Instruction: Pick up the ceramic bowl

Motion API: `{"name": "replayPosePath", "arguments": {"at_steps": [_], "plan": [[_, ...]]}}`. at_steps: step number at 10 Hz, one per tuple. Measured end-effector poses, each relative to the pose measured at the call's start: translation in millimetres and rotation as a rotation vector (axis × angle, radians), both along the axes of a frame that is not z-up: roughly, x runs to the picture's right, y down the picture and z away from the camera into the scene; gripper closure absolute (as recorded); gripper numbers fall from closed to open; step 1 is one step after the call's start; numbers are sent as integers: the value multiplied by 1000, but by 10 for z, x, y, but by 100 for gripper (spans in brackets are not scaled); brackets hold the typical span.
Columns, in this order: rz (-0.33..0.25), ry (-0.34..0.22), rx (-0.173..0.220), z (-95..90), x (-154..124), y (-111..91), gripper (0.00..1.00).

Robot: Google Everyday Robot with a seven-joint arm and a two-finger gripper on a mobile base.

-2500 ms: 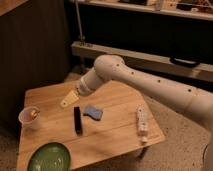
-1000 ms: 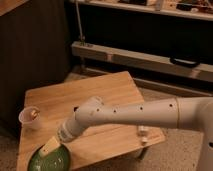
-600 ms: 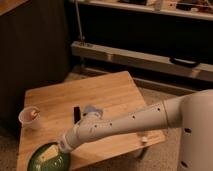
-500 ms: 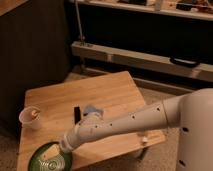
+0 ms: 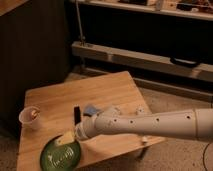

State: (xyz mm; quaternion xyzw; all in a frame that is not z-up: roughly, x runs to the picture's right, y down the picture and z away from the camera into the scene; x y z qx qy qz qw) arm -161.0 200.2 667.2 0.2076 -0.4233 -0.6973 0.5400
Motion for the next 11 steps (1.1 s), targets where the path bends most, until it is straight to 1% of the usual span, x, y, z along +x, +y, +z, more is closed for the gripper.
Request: {"name": "replayPosePath", "arguments": {"at_steps": [1,2,4,5,6,8,10,11], "plan": [[1,-5,1,-51,6,-54,20],[-11,-18,-6,-81,-11,-73,20],[-61,-42,-34,-52,-99,34,20],[-111,-52,-66,33,-162,223,20],[-145,-56,-89,131,-192,390,20],[-200,-48,-121,365,-214,709,20],[-240,-26,-141,473,-200,873,20],[-243,-19,-140,475,-174,876,20]]}}
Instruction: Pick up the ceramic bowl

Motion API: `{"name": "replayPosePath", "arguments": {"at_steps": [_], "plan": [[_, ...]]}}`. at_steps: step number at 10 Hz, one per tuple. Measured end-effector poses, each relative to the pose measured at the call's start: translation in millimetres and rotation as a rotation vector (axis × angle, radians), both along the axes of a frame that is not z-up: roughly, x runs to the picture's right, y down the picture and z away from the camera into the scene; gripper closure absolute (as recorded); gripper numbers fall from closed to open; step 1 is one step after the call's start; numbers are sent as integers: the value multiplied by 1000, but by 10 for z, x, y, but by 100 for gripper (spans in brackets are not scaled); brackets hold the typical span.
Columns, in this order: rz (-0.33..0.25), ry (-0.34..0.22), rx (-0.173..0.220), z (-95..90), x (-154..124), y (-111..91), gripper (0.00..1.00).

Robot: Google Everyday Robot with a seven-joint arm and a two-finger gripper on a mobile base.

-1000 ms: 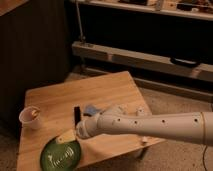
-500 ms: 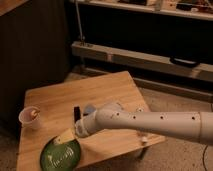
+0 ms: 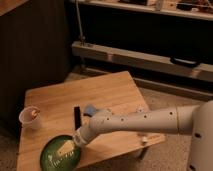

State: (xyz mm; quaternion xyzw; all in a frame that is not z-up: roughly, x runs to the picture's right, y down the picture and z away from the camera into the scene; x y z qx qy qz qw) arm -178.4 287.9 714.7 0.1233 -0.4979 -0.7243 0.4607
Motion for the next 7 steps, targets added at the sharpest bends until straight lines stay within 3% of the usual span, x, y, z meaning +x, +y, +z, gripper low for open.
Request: {"name": "replayPosePath", "arguments": {"at_steps": [4,7], "plan": [[42,-44,4,-188,-15,-201,20],[-9,-68,-9,-175,-132,-171,20]]}}
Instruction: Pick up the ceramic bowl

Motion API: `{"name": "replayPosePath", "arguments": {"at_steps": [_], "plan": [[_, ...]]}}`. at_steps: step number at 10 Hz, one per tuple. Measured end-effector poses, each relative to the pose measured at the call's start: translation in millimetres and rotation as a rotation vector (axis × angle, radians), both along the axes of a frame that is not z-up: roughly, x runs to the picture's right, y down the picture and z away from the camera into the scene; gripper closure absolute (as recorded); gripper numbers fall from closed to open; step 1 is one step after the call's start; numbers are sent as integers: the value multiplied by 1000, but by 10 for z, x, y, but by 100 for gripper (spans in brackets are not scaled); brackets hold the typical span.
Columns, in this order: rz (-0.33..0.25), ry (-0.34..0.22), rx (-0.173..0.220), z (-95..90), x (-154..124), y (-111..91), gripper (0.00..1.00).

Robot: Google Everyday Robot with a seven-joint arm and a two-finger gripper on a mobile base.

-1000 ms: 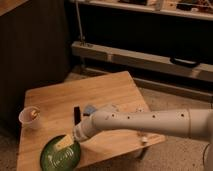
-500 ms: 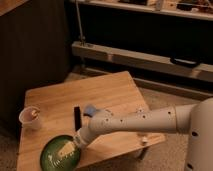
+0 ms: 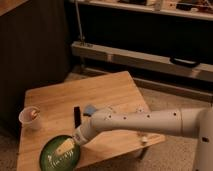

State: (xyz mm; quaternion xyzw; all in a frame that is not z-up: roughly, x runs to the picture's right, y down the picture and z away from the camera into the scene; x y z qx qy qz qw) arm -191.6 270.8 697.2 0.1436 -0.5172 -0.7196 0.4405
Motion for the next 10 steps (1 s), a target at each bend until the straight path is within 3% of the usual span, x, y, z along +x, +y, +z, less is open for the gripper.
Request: {"name": "replayPosePath", "arguments": {"at_steps": [5,8,10], "plan": [[-53,11,-27,44,-56,119,20],[-63,16,-32,44,-98,154,42],[-123,50,-49,82,-146,263,65]]}}
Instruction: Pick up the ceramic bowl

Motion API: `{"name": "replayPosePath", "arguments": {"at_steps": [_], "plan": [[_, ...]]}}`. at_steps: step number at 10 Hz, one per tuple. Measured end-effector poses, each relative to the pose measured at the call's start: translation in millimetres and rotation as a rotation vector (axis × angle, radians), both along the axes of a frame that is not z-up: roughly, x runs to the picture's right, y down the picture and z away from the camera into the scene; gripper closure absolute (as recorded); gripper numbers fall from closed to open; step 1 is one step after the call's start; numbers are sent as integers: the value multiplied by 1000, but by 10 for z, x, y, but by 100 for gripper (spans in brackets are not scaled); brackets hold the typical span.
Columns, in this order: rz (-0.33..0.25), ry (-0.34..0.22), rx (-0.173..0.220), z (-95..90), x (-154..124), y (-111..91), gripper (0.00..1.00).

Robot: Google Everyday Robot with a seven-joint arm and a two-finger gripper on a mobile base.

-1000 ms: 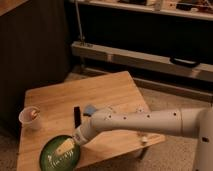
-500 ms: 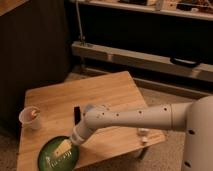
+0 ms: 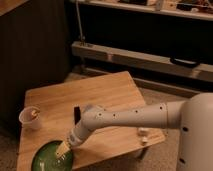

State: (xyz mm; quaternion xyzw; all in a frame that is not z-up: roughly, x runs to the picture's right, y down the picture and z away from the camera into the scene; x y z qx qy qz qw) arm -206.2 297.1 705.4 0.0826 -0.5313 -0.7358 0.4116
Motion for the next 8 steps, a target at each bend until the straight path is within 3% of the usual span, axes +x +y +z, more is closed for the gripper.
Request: {"name": "replayPosePath", "arguments": {"at_steps": [3,5,6,8], "plan": [[-114,67,-32,120,-72,231,96],[-164,85,-45,149,-139,322,100],[-163,93,-47,158,-149,324,100],[-107,93,-23,139,-138,226,100]]}}
